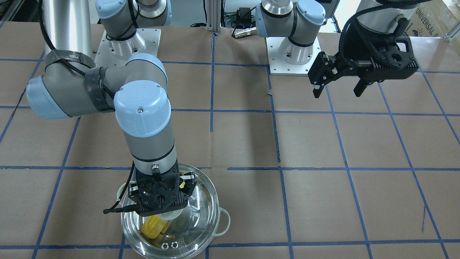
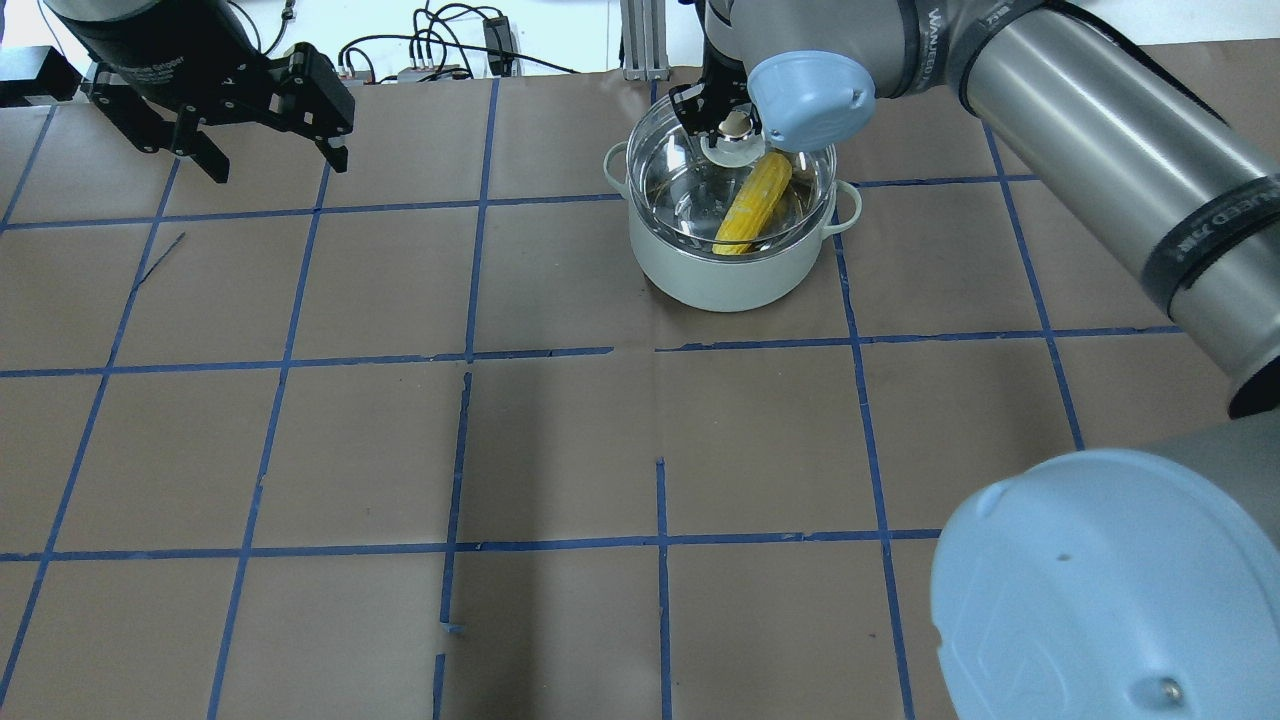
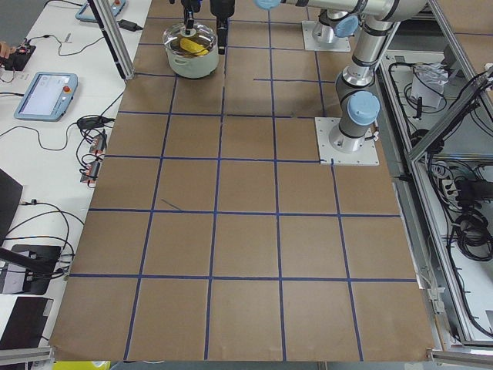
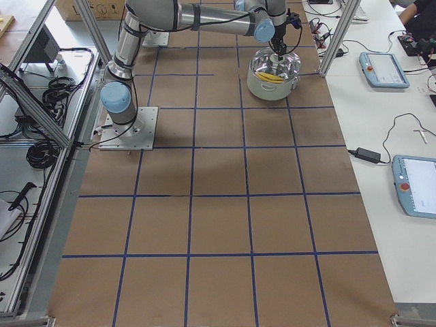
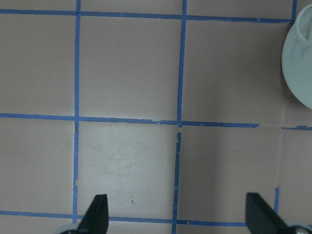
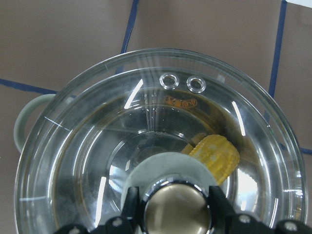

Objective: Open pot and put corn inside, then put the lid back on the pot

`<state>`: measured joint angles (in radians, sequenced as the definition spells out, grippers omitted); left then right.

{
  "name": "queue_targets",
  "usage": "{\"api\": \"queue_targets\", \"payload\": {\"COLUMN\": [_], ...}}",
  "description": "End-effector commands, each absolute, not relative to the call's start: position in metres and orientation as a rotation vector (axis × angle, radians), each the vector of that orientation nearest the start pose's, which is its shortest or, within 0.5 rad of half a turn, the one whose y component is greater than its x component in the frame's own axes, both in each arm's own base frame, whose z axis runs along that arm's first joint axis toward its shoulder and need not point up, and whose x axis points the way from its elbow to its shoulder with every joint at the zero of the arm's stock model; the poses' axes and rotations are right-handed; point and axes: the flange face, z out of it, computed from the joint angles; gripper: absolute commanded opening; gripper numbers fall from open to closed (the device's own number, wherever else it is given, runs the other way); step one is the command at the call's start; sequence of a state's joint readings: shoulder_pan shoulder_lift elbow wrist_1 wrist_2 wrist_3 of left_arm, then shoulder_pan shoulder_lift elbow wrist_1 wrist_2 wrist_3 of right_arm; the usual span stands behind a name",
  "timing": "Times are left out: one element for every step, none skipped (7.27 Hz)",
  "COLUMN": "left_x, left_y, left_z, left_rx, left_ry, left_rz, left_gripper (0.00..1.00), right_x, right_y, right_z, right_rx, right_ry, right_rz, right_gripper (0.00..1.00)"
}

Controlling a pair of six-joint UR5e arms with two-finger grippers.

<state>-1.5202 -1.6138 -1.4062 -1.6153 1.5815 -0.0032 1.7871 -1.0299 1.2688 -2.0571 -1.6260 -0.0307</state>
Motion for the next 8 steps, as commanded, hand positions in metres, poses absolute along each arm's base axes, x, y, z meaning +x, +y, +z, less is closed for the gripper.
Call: {"api": "queue_targets", "payload": {"left_x": [-0.1060,-0.1060,-0.1060,-0.1060,-0.1060,-0.1060,-0.1060,-0.1060], "left_y": [-0.5213,-0.5213,-0.5213,-0.5207,-0.5207,-0.5207,-0.5208,-0.5209], "left_z": [0.5428,0.5428,0.5428,0.5436,0.5436,0.5436,0.5444,0.5445], "left_rx": [-0.085,-0.085,-0.085,-0.085,-0.085,-0.085,-0.085,-0.085], "left_ry": [3.126,3.126,3.126,3.125,3.125,3.125,3.125,3.125], "left_rz": [-0.120,-0.120,-0.120,-0.122,-0.122,-0.122,-0.124,-0.127], "left_gripper": [1.00,1.00,1.00,1.00,1.00,1.00,1.00,1.00], "right_x": [0.2797,0.2806,0.2802,0.2799,0.2800,0.2790,0.2789,0.2789], "right_y": [-0.6769,-0.6759,-0.6739,-0.6726,-0.6722,-0.6726,-0.6725,-0.6723], "right_z": [0.3598,0.3583,0.3522,0.3502,0.3512,0.3513,0.3511,0.3507], "right_rx": [-0.377,-0.380,-0.381,-0.381,-0.384,-0.386,-0.386,-0.387], "right_ry": [3.125,3.125,3.129,3.130,3.128,3.128,3.129,3.130], "right_rz": [-0.392,-0.387,-0.368,-0.361,-0.363,-0.363,-0.361,-0.356], "right_gripper": [0.46,0.46,0.46,0.46,0.46,0.46,0.46,0.46]}}
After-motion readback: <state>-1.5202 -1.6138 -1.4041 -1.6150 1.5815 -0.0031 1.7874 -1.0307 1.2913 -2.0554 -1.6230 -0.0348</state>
